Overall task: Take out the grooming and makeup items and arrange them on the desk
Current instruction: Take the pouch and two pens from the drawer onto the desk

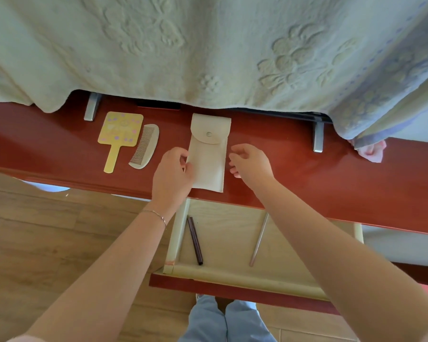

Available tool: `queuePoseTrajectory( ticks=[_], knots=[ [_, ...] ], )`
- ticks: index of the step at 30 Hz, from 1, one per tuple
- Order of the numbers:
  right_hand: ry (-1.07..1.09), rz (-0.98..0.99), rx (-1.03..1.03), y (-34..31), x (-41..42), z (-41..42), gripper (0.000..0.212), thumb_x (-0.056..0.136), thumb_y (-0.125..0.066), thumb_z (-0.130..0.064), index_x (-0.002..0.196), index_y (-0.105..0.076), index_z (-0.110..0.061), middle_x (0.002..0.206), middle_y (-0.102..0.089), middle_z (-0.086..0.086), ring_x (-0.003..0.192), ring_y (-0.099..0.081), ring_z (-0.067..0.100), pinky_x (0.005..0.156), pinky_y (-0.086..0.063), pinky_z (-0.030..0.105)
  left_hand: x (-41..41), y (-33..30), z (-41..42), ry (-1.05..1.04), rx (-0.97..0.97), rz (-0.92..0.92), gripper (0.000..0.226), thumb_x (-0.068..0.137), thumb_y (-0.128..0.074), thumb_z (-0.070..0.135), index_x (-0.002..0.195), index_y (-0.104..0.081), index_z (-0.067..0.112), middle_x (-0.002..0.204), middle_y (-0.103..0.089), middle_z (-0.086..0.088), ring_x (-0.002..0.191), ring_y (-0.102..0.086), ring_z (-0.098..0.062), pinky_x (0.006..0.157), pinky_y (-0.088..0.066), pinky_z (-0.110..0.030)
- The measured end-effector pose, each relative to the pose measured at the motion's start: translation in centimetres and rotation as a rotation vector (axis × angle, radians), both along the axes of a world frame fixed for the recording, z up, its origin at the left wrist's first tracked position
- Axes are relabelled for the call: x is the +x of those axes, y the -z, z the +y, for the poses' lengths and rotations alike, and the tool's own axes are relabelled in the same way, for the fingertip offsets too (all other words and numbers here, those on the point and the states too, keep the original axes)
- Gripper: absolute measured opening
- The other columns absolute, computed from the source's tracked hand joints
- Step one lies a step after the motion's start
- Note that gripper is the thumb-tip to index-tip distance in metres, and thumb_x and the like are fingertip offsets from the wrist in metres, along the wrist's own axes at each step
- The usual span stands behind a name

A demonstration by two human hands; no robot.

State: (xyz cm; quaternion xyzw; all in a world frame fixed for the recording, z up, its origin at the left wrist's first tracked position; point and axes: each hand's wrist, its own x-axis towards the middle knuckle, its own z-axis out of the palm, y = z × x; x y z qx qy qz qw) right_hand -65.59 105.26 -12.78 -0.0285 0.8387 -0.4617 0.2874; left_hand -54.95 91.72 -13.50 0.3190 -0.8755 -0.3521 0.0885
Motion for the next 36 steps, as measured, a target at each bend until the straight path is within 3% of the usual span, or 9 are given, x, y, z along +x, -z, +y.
queuePoseTrajectory(
  ticks=[4,6,11,13,18,23,28,32,36],
  knots=[
    [0.034,-0.149,-0.174,-2.1,2.6,5.1,0.015,0.093,-0.051,-0.014,0.100,-0.064,-0.016,0.082,-0.068,0.005,0.073,-0.064,0.016,0.072,-0.058,0.029,1.3,-1.7,4.1,0.252,0.134,0.088,0.021,0.090,-0.049,0.016,0.108,-0.057,0.023,0.078,-0.055,0.005,0.060,-0.049,-0.010,0.056,-0.037,-0.019],
    [-0.005,-0.273,-0.173,-2.0,4.1,8.2,0.014,0.092,-0.054,-0.015,0.092,-0.068,-0.013,0.074,-0.069,0.004,0.068,-0.065,0.015,0.065,-0.057,0.027,1.9,-1.5,6.3,0.377,0.178,0.080,0.018,0.090,-0.050,0.017,0.103,-0.059,0.025,0.078,-0.057,0.009,0.060,-0.050,-0.009,0.056,-0.037,-0.016],
    [0.072,-0.426,0.140,3.6,6.9,13.6,0.014,0.088,-0.058,-0.017,0.086,-0.066,-0.006,0.071,-0.067,0.010,0.058,-0.063,0.018,0.062,-0.058,0.034,2.9,2.4,11.1,0.820,0.072,-0.291,0.025,0.096,-0.040,0.025,0.110,-0.059,0.020,0.100,-0.063,0.005,0.076,-0.056,-0.009,0.069,-0.048,-0.026],
    [0.078,-0.358,0.300,6.1,7.4,14.4,0.018,0.087,-0.057,-0.025,0.083,-0.063,-0.008,0.069,-0.068,0.010,0.058,-0.062,0.022,0.069,-0.059,0.041,3.0,4.5,12.2,0.823,0.007,-0.442,0.024,0.096,-0.038,0.022,0.108,-0.057,0.016,0.099,-0.059,0.001,0.072,-0.053,-0.011,0.064,-0.044,-0.024],
    [-0.058,-0.222,0.591,8.6,7.1,13.1,0.028,0.087,-0.051,-0.040,0.095,-0.056,-0.013,0.084,-0.064,0.004,0.079,-0.062,0.025,0.064,-0.048,0.028,3.5,7.1,11.1,0.610,-0.232,-0.753,0.030,0.095,-0.039,0.025,0.119,-0.045,0.009,0.104,-0.057,-0.007,0.091,-0.060,-0.025,0.062,-0.046,-0.032],
    [-0.133,-0.183,0.671,10.0,7.3,11.8,0.030,0.088,-0.050,-0.039,0.098,-0.059,-0.013,0.088,-0.062,0.004,0.079,-0.057,0.026,0.061,-0.042,0.028,5.0,7.7,8.7,0.468,-0.287,-0.939,0.029,0.095,-0.039,0.027,0.117,-0.042,0.009,0.066,-0.049,0.000,0.068,-0.056,-0.021,0.046,-0.038,-0.028],
    [-0.155,-0.176,0.663,10.8,7.3,11.8,0.021,0.090,-0.046,-0.026,0.101,-0.058,-0.013,0.080,-0.057,0.002,0.074,-0.054,0.024,0.059,-0.043,0.028,5.2,8.8,8.0,0.442,-0.282,-0.997,0.049,0.090,-0.041,0.004,0.137,-0.027,0.007,0.079,-0.060,-0.003,0.071,-0.057,-0.022,0.055,-0.047,-0.031],
    [-0.234,-0.146,0.660,10.3,7.2,12.0,0.010,0.091,-0.043,-0.021,0.090,-0.049,-0.013,0.070,-0.049,-0.001,0.071,-0.052,0.024,0.056,-0.040,0.027,5.3,9.6,7.9,0.481,-0.281,-1.002,0.067,0.083,-0.041,-0.010,0.144,-0.018,0.006,0.097,-0.065,-0.010,0.084,-0.065,-0.025,0.069,-0.057,-0.040],
    [-0.465,0.011,0.703,8.8,6.9,12.2,0.008,0.091,-0.040,-0.017,0.093,-0.047,-0.012,0.071,-0.048,0.002,0.069,-0.050,0.026,0.050,-0.039,0.027,5.4,9.1,8.3,0.552,-0.321,-0.933,0.070,0.084,-0.040,-0.009,0.146,-0.012,0.008,0.094,-0.064,-0.006,0.075,-0.062,-0.022,0.058,-0.051,-0.032]
  ],
)
